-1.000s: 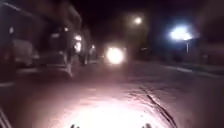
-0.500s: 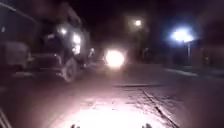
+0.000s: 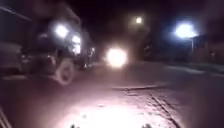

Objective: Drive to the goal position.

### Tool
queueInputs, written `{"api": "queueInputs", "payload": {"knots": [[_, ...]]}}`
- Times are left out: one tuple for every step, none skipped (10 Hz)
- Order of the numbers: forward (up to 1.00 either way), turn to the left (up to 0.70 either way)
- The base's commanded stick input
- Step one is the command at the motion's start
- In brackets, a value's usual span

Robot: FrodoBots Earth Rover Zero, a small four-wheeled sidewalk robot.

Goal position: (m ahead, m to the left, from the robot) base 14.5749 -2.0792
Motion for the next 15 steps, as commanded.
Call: {"api": "queueInputs", "payload": {"knots": [[0.70,0.00],[0.70,0.00],[0.70,0.00],[0.70,0.00],[0.70,0.00],[0.70,0.00],[0.70,0.00],[0.70,0.00],[0.70,0.00],[0.70,0.00],[0.70,0.00],[0.70,0.00],[0.70,0.00],[0.70,0.00],[0.70,0.00]]}}
